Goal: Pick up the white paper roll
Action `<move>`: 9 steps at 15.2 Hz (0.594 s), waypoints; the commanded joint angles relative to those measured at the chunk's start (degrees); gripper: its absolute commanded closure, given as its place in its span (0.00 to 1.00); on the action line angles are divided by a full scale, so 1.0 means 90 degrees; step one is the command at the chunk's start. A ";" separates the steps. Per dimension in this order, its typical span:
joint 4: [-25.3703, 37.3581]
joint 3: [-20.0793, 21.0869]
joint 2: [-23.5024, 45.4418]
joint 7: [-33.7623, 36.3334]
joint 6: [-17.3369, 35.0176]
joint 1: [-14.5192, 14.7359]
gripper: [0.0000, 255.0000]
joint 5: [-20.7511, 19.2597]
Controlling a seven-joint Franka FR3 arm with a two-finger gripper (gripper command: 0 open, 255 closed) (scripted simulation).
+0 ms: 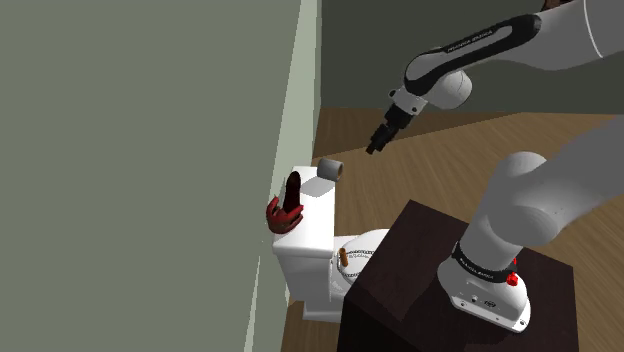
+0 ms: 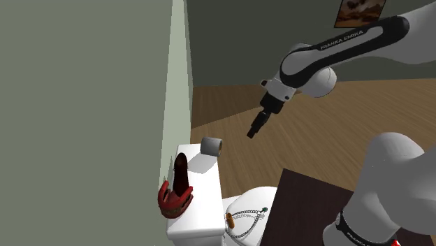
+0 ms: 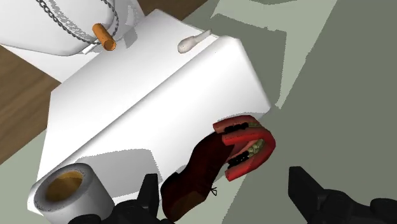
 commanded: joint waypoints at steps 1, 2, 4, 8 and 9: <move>0.0080 -0.0783 0.0475 -0.0841 0.0514 0.0542 0.00 0.0666; 0.0173 -0.1232 0.0714 -0.1303 0.0688 0.0916 0.00 0.1084; 0.0438 -0.2282 0.1210 -0.2355 0.0894 0.1856 0.00 0.2100; 0.1328 -0.5992 0.2800 -0.4962 0.0105 0.5334 0.00 0.5036; 0.1473 -0.7537 0.2225 -0.5022 0.0449 0.6850 0.00 0.4859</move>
